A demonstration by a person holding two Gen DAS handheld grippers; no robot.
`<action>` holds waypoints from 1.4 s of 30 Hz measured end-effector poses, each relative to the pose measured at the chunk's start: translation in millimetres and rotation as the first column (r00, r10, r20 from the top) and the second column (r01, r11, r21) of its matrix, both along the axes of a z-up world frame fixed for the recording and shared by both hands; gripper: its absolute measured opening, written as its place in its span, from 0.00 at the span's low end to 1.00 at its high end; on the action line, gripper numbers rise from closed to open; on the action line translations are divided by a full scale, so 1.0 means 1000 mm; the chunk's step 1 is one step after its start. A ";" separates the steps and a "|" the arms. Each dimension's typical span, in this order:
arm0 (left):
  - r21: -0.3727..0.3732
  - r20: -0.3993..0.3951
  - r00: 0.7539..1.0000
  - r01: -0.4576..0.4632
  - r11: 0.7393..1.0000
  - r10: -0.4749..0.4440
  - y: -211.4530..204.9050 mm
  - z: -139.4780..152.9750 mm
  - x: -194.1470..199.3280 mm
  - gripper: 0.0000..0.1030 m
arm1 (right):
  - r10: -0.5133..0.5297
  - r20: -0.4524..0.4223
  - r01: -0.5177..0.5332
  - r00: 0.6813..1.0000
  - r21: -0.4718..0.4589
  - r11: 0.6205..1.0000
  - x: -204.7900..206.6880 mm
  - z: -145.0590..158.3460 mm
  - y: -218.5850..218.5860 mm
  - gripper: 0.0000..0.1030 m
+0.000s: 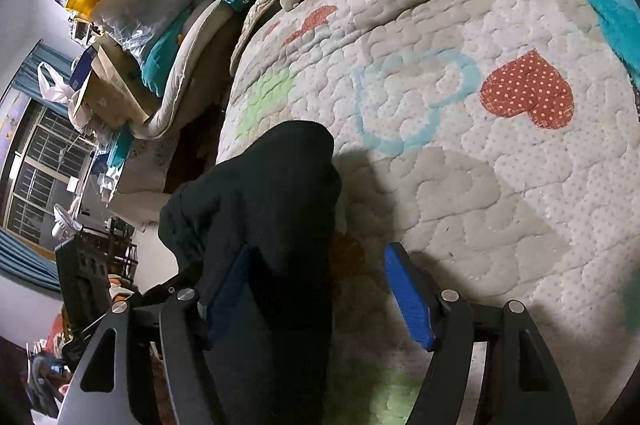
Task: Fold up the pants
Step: 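Press the folded black pants flat with the left gripper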
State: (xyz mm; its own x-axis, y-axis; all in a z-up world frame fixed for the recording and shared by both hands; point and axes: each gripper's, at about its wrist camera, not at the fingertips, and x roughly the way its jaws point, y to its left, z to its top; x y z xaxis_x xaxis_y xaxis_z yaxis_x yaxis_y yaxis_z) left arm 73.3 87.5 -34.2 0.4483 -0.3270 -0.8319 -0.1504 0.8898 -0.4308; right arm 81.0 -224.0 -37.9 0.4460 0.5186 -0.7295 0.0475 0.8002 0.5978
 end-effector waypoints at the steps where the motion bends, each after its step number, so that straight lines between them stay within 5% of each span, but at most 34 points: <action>1: 0.001 0.000 1.000 0.001 1.000 -0.001 0.000 0.000 0.000 0.74 | 0.001 0.000 -0.001 1.000 0.001 1.000 0.000 0.000 0.000 0.73; 7: 0.039 0.014 1.000 -0.001 0.999 0.000 -0.002 0.005 -0.001 0.74 | -0.002 0.015 0.002 1.000 -0.011 1.000 -0.001 0.002 -0.001 0.73; 14: 0.263 0.102 0.994 0.018 0.965 -0.047 -0.020 0.033 -0.010 0.74 | 0.021 0.120 -0.005 0.993 -0.134 0.991 -0.009 0.028 0.007 0.73; 19: 0.316 0.133 0.989 0.024 0.948 -0.069 -0.025 0.044 -0.014 0.74 | 0.039 0.148 -0.014 0.988 -0.168 0.986 -0.013 0.034 0.011 0.73; 42: 0.360 0.125 0.989 0.030 0.932 -0.080 -0.030 0.046 -0.017 0.74 | 0.057 0.132 -0.032 0.990 -0.188 0.982 -0.015 0.025 0.016 0.73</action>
